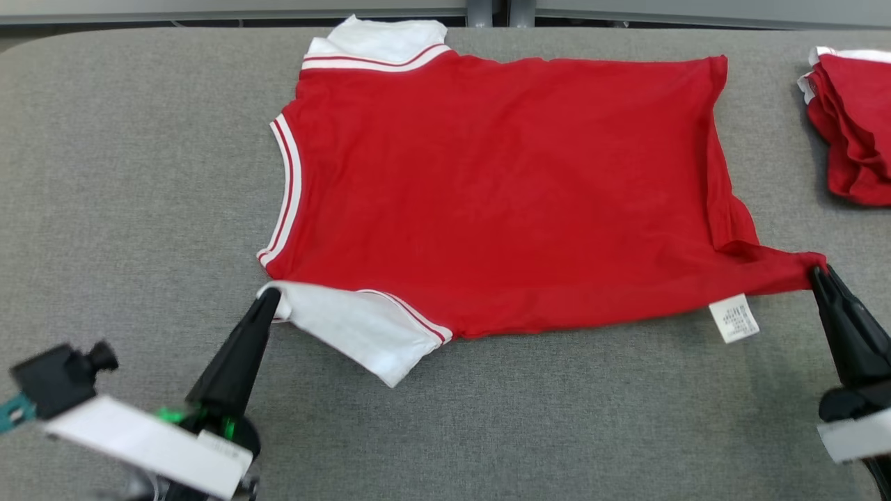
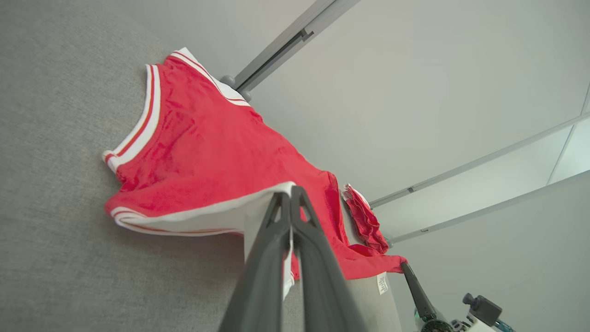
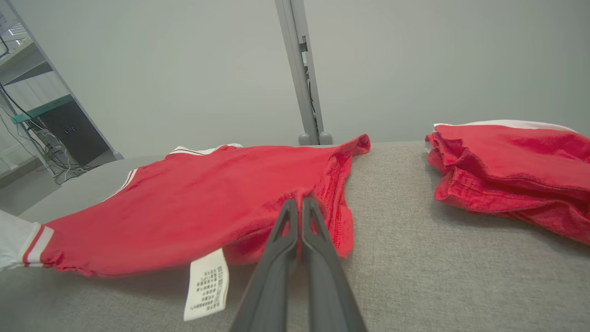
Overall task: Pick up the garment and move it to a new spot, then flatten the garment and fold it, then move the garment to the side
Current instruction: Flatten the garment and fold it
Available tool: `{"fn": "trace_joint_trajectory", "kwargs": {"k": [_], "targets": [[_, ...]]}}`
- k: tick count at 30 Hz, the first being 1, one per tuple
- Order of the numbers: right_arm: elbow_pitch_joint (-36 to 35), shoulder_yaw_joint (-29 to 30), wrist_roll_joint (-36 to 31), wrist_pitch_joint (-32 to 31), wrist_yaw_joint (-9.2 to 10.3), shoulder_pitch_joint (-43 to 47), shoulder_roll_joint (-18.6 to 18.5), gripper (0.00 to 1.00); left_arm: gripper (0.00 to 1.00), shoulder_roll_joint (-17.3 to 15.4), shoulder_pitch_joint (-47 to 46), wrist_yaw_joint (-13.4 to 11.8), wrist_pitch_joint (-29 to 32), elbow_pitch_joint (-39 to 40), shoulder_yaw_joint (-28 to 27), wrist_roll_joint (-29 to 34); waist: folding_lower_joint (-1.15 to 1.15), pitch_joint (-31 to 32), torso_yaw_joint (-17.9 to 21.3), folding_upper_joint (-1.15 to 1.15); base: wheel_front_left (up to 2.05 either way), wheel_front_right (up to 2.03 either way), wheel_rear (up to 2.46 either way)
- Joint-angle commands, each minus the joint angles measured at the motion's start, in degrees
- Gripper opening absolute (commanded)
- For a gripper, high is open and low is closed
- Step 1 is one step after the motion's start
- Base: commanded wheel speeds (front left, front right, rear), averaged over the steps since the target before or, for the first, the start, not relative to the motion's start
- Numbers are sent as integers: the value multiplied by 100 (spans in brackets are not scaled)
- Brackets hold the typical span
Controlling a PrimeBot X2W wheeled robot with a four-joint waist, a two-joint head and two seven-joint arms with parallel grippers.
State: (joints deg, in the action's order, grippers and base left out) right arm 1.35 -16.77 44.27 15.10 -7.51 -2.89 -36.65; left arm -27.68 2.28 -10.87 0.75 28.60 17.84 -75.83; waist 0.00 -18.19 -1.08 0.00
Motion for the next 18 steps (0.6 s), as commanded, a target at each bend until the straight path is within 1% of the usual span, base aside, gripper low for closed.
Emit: {"fn": "trace_joint_trajectory", "kwargs": {"k": [1, 6, 9, 15, 18], "targets": [[200, -97, 65, 5, 5, -279, 34, 0, 0, 65, -343, 13, 52, -223, 65, 41, 0, -73, 28, 0, 0, 0, 0], [938, -532, 131, 4, 5, -1171, 130, 0, 0, 366, -1393, 200, 100, -1159, 207, 183, 0, -361, 96, 0, 0, 0, 0], [1301, -639, 74, 4, 5, -1646, 203, 0, 0, 497, -1886, 345, 60, -1634, 218, 250, 0, -513, 145, 0, 0, 0, 0], [1756, -778, 67, 5, 5, -2302, 327, 0, 0, 547, -2638, 544, -92, -2301, 135, 481, 0, -754, 210, 0, 0, 0, 0], [1906, -822, 27, 5, 5, -2501, 368, 0, 0, 533, -2847, 572, -137, -2462, 170, 628, 0, -854, 217, 0, 0, 0, 0]]}}
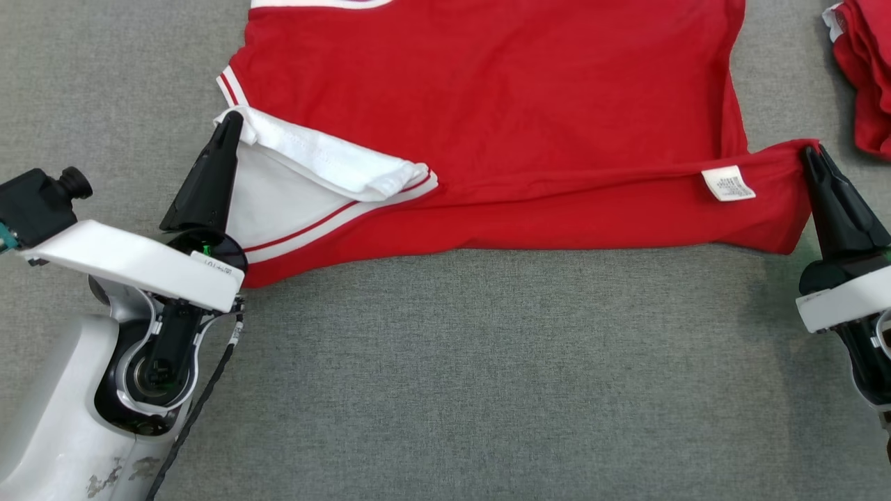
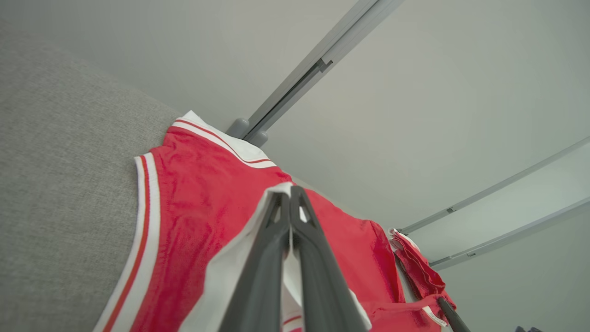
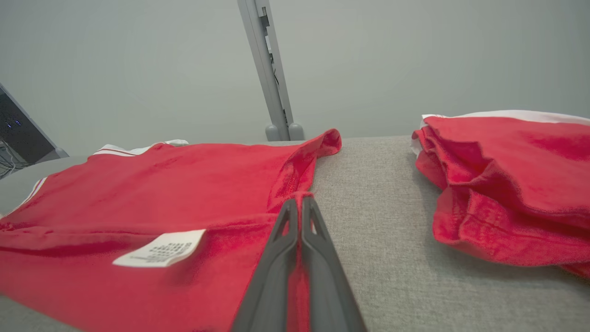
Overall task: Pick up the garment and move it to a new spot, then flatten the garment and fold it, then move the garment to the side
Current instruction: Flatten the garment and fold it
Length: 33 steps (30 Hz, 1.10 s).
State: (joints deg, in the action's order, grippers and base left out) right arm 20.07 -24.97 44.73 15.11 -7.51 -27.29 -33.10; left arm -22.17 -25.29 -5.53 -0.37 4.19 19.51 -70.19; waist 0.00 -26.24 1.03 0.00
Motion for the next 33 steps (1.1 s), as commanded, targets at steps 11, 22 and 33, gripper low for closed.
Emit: {"fn": "trace_joint_trajectory", "kwargs": {"k": [11, 22, 33], "targets": [[462, -217, -107, 3, 5, -512, 160, 0, 0, -68, -436, -46, -211, -573, 142, 532, 0, -275, -59, 0, 0, 0, 0], [203, 217, -264, 4, 5, -234, 378, 100, 100, -44, -147, 155, -784, -742, 197, 891, 0, 30, -14, 0, 0, 0, 0], [-364, 824, -434, 3, 5, 848, 643, 100, 100, -214, 1647, -385, -896, -282, 325, 828, 0, 389, 78, 0, 0, 0, 0]]}}
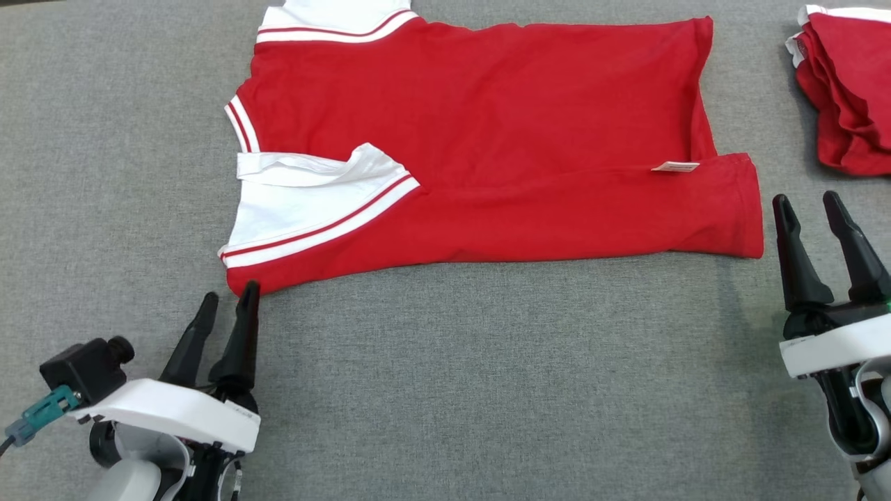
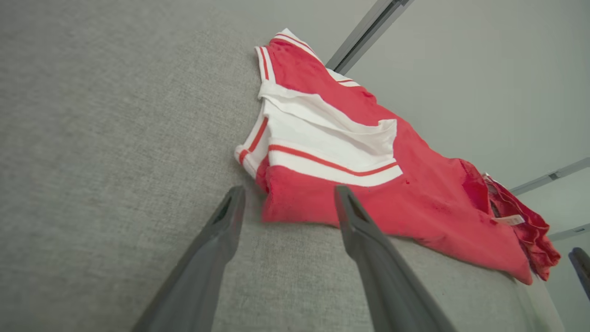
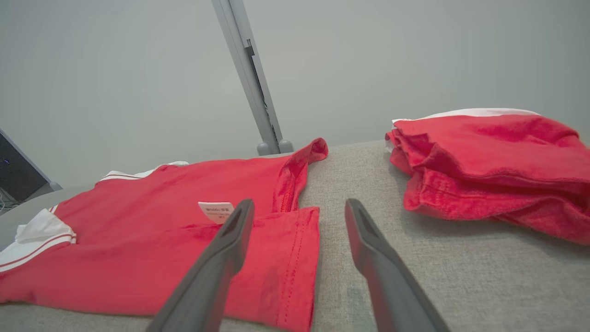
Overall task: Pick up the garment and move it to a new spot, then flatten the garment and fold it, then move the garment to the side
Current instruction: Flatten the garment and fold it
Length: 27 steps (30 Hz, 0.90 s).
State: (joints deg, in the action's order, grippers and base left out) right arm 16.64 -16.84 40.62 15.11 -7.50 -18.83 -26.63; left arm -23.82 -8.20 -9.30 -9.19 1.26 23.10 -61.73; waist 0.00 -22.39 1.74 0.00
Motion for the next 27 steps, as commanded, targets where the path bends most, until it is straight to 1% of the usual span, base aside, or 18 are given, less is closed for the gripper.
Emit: {"fn": "trace_joint_trajectory", "kwargs": {"k": [1, 2, 6, 14, 15, 16, 17, 18, 19, 23, 27], "targets": [[-36, 28, -31, 4, 3, 52, 23, 100, 100, -42, -5, -46, 2, -31, -28, -31, 0, 13, 17, 0, 0, 0, 0], [-49, 31, -33, 3, 3, 94, 46, 100, 100, -18, 13, -73, 11, -70, -28, -55, 0, 18, 28, 0, 0, 0, 0], [-73, -17, -37, 4, 3, 125, 99, 100, 100, 32, -133, -51, 43, -335, -29, -80, 0, 12, 89, 0, 0, 0, 0], [-19, -111, -13, 4, 3, 61, 61, 100, 100, 71, -436, -104, 274, -1069, 66, -81, 0, -12, 194, 0, 0, 0, 0], [-1, -122, -17, 3, 3, 59, 55, 100, 96, 76, -461, -93, 325, -1142, 89, -98, 0, -15, 199, 0, 0, 0, 0], [16, -131, -6, 3, 3, 63, 53, 100, 62, 85, -476, -69, 376, -1206, 108, -117, 0, -18, 200, 0, 0, 0, 0], [35, -146, 16, 4, 3, 67, 56, 100, 38, 105, -486, -56, 416, -1253, 136, -123, 0, -21, 199, 0, 0, 0, 0], [73, -167, 48, 3, 3, 73, 59, 100, 29, 112, -496, -31, 457, -1286, 176, -122, 0, -22, 194, 0, 0, 0, 0], [131, -197, 95, 3, 3, 77, 73, 100, 0, 108, -498, -7, 499, -1309, 212, -115, 0, -23, 189, 0, 0, 0, 0], [433, -379, 397, 3, 3, 11, 104, 100, 0, 89, -476, 63, 331, -1250, 166, -68, 0, -2, 137, 0, 0, 0, 0], [768, -598, 846, 4, 3, -89, 130, 100, 0, 55, -376, 53, 249, -1170, 132, -62, 0, 50, 58, 0, 0, 0, 0]]}}
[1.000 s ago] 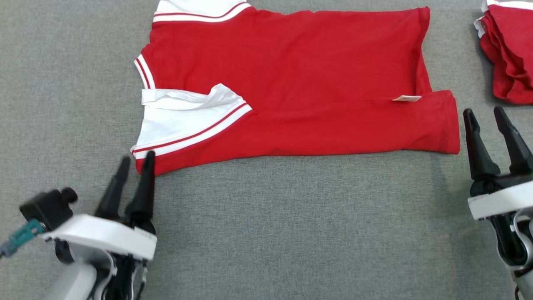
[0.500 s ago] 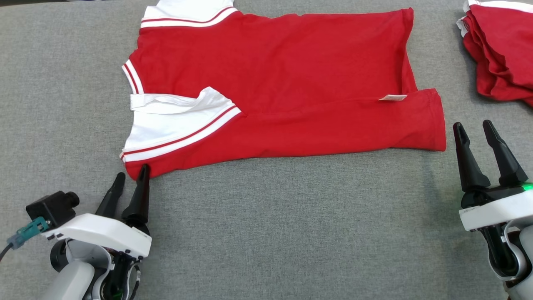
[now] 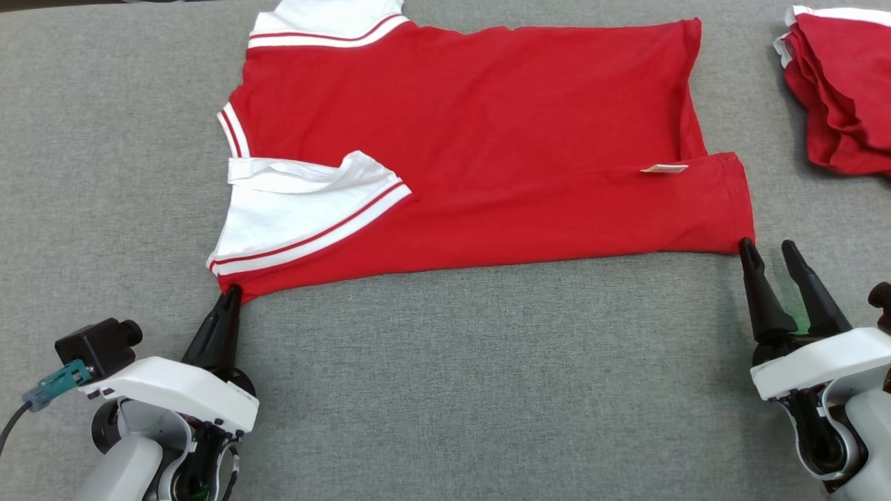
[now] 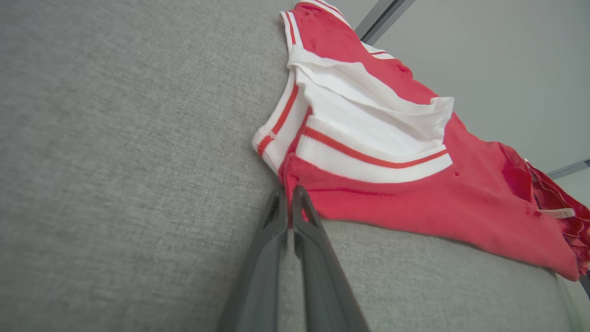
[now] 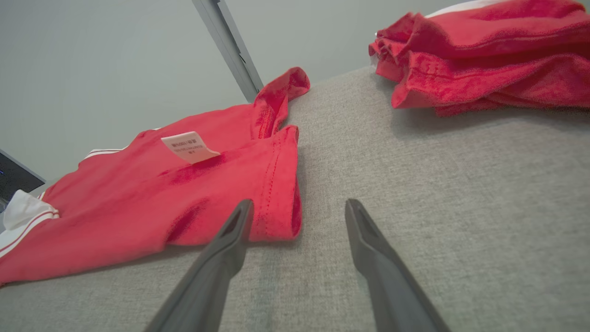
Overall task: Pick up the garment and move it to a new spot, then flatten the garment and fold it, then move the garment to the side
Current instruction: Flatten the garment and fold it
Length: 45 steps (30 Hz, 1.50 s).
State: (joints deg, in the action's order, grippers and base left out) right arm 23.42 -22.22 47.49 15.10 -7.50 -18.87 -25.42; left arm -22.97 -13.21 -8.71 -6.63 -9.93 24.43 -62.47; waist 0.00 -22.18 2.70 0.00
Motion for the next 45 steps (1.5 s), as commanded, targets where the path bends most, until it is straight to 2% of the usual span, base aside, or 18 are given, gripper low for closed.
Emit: {"fn": "trace_joint_trajectory", "kwargs": {"k": [1, 8, 9, 10, 11, 14, 15, 21, 31, 42, 45], "targets": [[90, -60, 159, 5, 3, -85, 9, 100, 0, -31, 125, -7, -7, -51, -1, 13, 0, 29, -38, 0, 0, 0, 0], [615, -845, 1069, -41, 1, -409, -38, 100, 0, 10, 111, -4, -23, 31, 72, 48, 0, 41, -170, 0, 0, 0, 0], [650, -919, 1166, -36, 1, -459, -58, 84, 0, 7, 96, 16, -26, 25, 74, 48, 0, 35, -177, 0, 0, 0, 0], [677, -991, 1261, -31, 1, -499, -74, 77, 0, 3, 84, 41, -29, 10, 77, 48, 0, 32, -185, 0, 0, 0, 0], [688, -1048, 1350, -33, 1, -531, -88, 62, 0, -3, 74, 52, -33, -7, 80, 48, 0, 29, -191, 0, 0, 0, 0], [706, -1215, 1602, -21, 1, -672, -119, 24, 0, -16, 57, 105, -41, -55, 83, 46, 0, 24, -200, 0, 0, 0, 0], [688, -1260, 1715, -18, 1, -701, -117, 0, 0, -22, 57, 106, -31, -73, 86, 48, 0, 27, -204, 0, 0, 0, 0], [589, -1575, 2047, -4, 1, -736, -386, 0, 0, -16, 50, 141, -39, -143, 106, 57, 0, 76, -251, 0, 0, 0, 0], [52, -1396, 2086, 2, 3, -273, -848, 0, 0, -70, 298, 253, -63, 118, 94, -54, 0, 275, -211, 0, 0, 0, 0], [-832, -1075, 2036, 4, 3, 994, -1710, 0, 0, -511, 1236, 91, 309, 1174, 226, -229, 0, 428, -203, 0, 0, 0, 0], [-941, -953, 1978, 3, 3, 1268, -1841, 0, 0, -620, 1476, 26, 371, 1418, 250, -246, 0, 422, -196, 0, 0, 0, 0]]}}
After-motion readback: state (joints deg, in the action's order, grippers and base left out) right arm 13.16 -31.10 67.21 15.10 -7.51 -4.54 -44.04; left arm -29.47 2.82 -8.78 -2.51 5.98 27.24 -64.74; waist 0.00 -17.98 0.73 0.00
